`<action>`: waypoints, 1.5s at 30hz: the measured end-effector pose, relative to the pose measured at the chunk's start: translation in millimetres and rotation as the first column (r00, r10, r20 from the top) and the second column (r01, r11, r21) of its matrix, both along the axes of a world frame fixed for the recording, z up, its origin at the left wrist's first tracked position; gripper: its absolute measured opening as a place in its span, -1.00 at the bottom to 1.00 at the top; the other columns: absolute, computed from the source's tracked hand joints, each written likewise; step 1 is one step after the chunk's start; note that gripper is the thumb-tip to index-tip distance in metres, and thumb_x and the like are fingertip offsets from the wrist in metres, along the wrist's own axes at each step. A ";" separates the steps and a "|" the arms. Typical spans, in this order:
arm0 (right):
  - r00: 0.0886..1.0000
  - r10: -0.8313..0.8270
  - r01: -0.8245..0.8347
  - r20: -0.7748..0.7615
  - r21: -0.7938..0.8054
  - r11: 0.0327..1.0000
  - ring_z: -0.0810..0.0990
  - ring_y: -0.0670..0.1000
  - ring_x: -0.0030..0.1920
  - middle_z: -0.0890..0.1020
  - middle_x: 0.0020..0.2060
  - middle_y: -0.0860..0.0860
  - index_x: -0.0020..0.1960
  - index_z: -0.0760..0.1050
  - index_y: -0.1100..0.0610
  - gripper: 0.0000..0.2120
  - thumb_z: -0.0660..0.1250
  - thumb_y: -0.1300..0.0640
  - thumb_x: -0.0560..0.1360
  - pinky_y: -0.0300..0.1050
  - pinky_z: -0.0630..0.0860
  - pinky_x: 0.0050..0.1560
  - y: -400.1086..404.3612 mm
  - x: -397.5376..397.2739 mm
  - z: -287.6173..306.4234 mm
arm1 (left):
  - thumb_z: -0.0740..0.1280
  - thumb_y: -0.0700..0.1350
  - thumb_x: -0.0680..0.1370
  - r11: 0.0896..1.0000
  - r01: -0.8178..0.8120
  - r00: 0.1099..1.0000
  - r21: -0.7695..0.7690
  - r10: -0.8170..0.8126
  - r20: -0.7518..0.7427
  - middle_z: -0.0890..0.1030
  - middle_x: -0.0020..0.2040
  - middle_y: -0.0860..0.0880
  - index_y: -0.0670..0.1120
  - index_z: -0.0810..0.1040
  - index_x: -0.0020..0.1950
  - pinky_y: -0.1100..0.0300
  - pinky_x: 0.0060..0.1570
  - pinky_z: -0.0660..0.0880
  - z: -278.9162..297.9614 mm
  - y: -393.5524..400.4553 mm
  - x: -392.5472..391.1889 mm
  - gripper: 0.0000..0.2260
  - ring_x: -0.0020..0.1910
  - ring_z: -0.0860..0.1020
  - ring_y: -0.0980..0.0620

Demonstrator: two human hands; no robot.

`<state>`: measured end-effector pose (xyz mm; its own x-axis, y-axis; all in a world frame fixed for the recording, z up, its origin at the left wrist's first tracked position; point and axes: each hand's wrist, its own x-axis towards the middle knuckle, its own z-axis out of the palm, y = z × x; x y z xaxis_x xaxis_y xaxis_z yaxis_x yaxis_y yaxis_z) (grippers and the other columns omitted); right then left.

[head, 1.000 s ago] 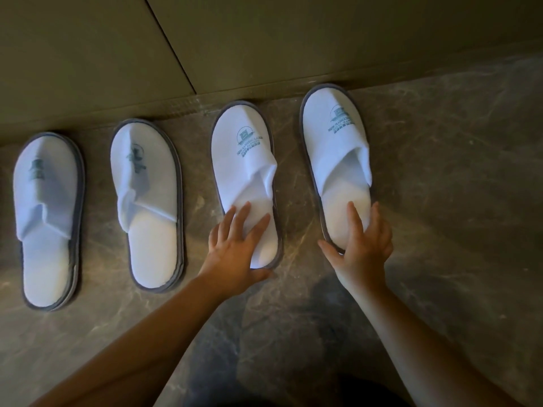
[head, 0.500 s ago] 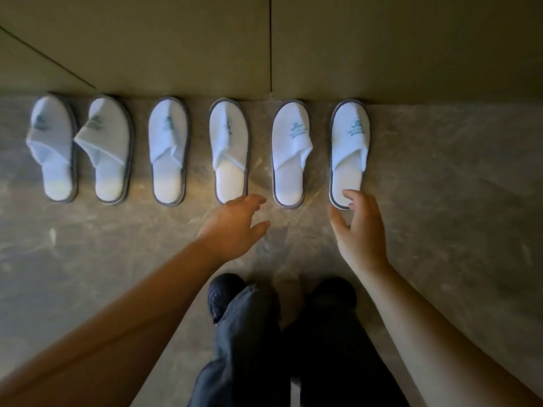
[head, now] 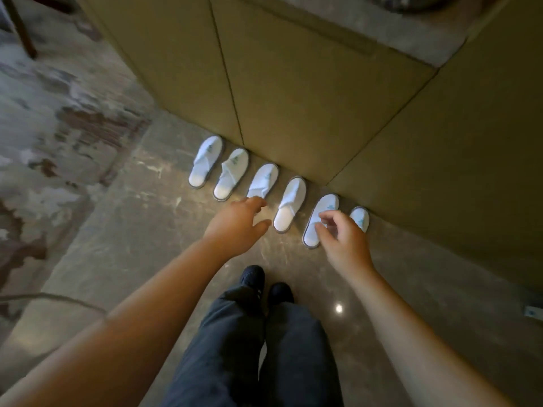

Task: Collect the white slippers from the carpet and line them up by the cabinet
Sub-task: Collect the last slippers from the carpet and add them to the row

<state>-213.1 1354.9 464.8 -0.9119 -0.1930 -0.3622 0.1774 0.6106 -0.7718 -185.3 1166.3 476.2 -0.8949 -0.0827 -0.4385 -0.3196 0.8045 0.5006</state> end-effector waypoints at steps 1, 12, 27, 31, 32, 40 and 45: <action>0.999 0.046 -0.046 -0.005 0.003 0.999 0.50 -0.02 0.02 0.57 -0.02 0.05 0.07 0.49 0.19 -0.80 0.27 0.17 0.47 -0.21 0.35 0.01 -5.5 4.2 10.5 | 0.25 -0.01 0.50 0.999 -0.050 0.999 0.002 0.050 -0.016 0.52 0.24 -0.08 -0.08 0.38 0.26 0.08 0.09 0.42 13.2 -5.2 11.2 -0.64 0.19 0.49 -0.07; 0.773 0.624 -0.631 -0.115 -0.032 0.775 0.49 -0.05 -0.02 0.59 -0.01 0.07 0.05 0.50 0.16 -0.81 0.26 0.13 0.47 -0.21 0.35 -0.02 -148.6 54.5 67.8 | 0.25 -0.06 0.50 0.683 -0.724 0.678 0.097 0.730 -0.084 0.53 0.17 -0.09 -0.08 0.40 0.27 0.16 0.08 0.41 71.1 -95.6 180.6 -0.66 0.09 0.48 0.03; 0.477 0.875 -0.879 -0.081 -0.046 0.475 0.49 -0.04 -0.07 0.55 -0.11 0.02 0.05 0.50 0.21 -0.83 0.25 0.20 0.48 -0.32 0.32 -0.09 -478.6 95.2 83.5 | 0.26 -0.11 0.51 0.240 -0.961 0.233 0.137 0.970 -0.065 0.57 0.11 -0.14 -0.15 0.44 0.23 0.16 -0.03 0.43 65.8 -347.9 272.3 -0.69 0.00 0.50 0.00; 0.494 0.869 -0.869 -0.011 -0.022 0.494 0.51 0.01 -0.03 0.57 -0.09 0.04 0.03 0.50 0.19 -0.85 0.24 0.20 0.49 -0.14 0.40 -0.01 -535.4 79.2 78.2 | 0.26 -0.08 0.51 0.275 -0.953 0.260 0.124 0.957 -0.124 0.57 0.09 -0.13 -0.15 0.45 0.20 0.13 -0.01 0.43 78.6 -442.8 248.6 -0.70 0.03 0.52 -0.05; 0.496 0.868 -0.868 -0.004 -0.013 0.496 0.51 0.01 -0.04 0.56 -0.10 0.05 0.03 0.50 0.19 -0.86 0.24 0.21 0.49 -0.13 0.41 -0.01 -551.2 73.2 76.1 | 0.27 -0.07 0.50 0.280 -0.953 0.263 0.119 0.955 -0.140 0.57 0.09 -0.12 -0.14 0.46 0.20 0.13 -0.02 0.43 80.4 -464.8 241.5 -0.70 0.01 0.52 -0.04; 0.491 0.871 -0.871 -0.021 -0.008 0.491 0.51 0.02 -0.04 0.55 -0.08 0.05 0.03 0.49 0.16 -0.86 0.24 0.18 0.49 -0.15 0.38 -0.05 -743.0 7.8 50.4 | 0.26 -0.05 0.50 0.253 -0.959 0.232 0.132 0.960 -0.154 0.57 0.09 -0.06 -0.09 0.46 0.20 0.11 0.01 0.46 66.1 -645.5 183.8 -0.70 -0.03 0.49 0.04; 0.398 0.915 -0.917 -0.067 0.008 0.399 0.51 0.00 -0.03 0.54 -0.07 0.03 0.08 0.48 0.15 -0.81 0.21 0.12 0.50 -0.13 0.44 -0.02 -887.4 -34.5 68.3 | 0.27 -0.05 0.50 0.182 -0.978 0.179 0.097 0.983 -0.040 0.57 0.08 -0.03 -0.06 0.45 0.20 0.16 -0.04 0.48 60.2 -743.6 161.1 -0.71 -0.05 0.49 0.09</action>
